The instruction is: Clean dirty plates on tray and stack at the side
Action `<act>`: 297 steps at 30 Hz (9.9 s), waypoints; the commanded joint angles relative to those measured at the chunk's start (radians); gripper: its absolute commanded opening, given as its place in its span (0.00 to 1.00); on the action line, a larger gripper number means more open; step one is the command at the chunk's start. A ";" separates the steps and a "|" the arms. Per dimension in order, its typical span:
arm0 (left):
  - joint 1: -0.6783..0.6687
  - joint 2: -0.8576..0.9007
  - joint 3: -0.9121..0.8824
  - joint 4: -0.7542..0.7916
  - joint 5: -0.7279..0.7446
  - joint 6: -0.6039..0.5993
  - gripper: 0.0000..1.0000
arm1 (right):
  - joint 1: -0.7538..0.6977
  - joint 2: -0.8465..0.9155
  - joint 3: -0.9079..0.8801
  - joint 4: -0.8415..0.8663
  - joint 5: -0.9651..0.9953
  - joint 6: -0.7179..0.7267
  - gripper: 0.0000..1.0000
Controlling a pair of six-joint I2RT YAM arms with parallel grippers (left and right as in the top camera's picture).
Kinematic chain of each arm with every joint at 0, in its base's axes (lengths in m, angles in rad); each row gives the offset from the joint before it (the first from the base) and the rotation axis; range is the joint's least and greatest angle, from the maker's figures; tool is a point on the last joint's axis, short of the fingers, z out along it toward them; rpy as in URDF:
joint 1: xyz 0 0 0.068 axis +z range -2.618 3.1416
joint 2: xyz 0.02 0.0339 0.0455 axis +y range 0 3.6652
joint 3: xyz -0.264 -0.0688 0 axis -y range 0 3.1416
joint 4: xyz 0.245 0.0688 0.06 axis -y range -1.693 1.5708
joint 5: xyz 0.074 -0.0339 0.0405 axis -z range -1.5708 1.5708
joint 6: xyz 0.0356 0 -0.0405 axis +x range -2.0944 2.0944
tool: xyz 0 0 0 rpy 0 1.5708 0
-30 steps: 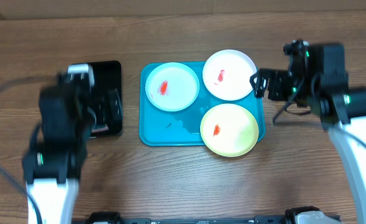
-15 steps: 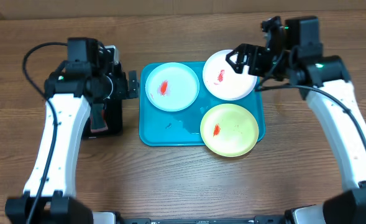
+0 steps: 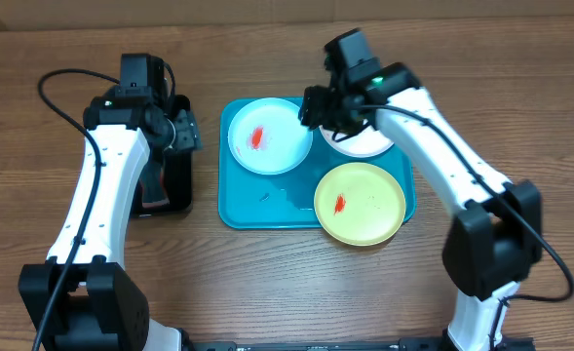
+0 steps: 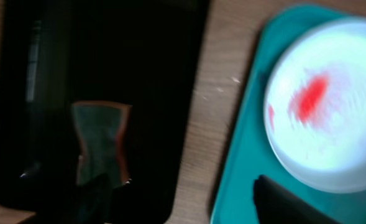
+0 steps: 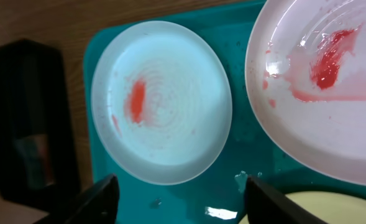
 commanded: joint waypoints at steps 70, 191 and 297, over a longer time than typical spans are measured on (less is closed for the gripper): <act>0.140 0.125 -0.417 0.406 -0.127 0.018 0.43 | 0.069 0.290 0.026 0.072 0.177 0.077 0.04; -0.317 0.460 0.058 0.066 0.405 0.209 0.04 | 0.080 0.290 0.026 -0.029 0.008 0.002 0.04; -0.197 0.444 0.453 0.000 0.106 0.021 0.04 | 0.080 0.290 0.026 -0.010 0.000 0.005 0.04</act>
